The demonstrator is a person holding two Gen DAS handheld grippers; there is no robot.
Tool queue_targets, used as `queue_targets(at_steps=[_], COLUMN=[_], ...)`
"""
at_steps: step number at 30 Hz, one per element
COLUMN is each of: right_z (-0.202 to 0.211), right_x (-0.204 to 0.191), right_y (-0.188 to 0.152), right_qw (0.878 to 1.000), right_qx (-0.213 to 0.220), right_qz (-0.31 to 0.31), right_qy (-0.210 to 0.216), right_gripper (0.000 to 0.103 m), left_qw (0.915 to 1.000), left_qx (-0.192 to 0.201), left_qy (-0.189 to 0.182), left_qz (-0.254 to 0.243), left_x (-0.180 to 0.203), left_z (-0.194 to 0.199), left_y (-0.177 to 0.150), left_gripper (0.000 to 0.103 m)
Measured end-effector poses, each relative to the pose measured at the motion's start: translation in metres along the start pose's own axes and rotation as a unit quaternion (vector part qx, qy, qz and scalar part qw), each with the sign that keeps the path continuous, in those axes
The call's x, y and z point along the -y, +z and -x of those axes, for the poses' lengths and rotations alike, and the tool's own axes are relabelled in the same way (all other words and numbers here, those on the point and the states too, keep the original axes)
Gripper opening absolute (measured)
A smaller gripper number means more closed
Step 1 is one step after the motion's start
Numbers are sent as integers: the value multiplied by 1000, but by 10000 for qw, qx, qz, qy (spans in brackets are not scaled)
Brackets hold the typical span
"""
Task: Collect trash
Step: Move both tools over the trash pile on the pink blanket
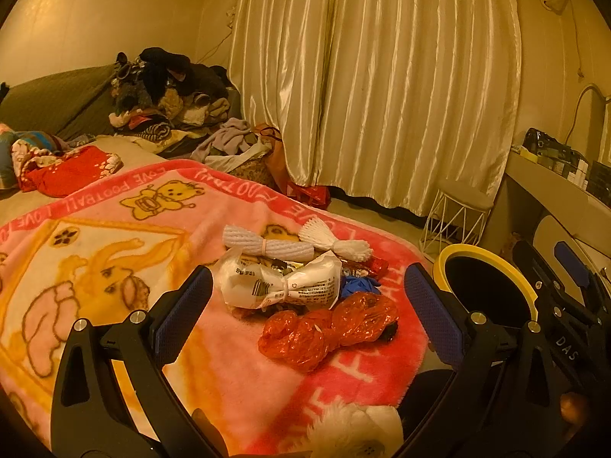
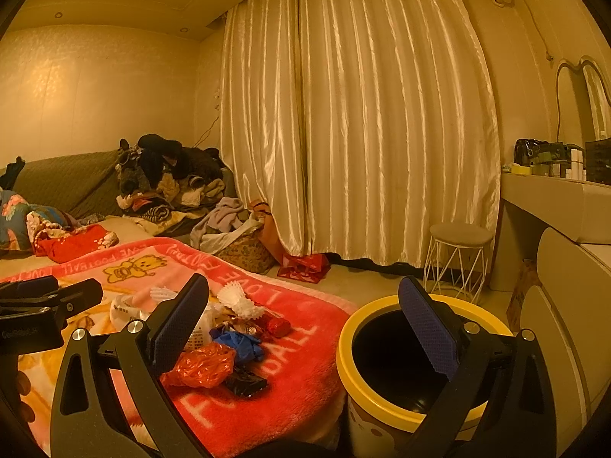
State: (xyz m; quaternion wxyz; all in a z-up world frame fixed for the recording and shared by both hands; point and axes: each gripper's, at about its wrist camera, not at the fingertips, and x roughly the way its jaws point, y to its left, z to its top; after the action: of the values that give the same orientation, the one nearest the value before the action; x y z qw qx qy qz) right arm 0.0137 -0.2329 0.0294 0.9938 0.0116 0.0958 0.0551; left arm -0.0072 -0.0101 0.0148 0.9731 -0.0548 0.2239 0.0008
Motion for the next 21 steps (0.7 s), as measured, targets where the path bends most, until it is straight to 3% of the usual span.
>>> queue_targets(at_steps=[21], right_z=[1], right_x=[3], right_y=[-3], right_qw=[10000], right_qx=[32], right_qz=[-7], right_qy=[-1], right_gripper=[97], left_qw=[10000], left_qx=[16], left_qy=[-7], left_qz=[7], left_x=[1], left_z=[0], left_y=[-1], left_gripper=[93])
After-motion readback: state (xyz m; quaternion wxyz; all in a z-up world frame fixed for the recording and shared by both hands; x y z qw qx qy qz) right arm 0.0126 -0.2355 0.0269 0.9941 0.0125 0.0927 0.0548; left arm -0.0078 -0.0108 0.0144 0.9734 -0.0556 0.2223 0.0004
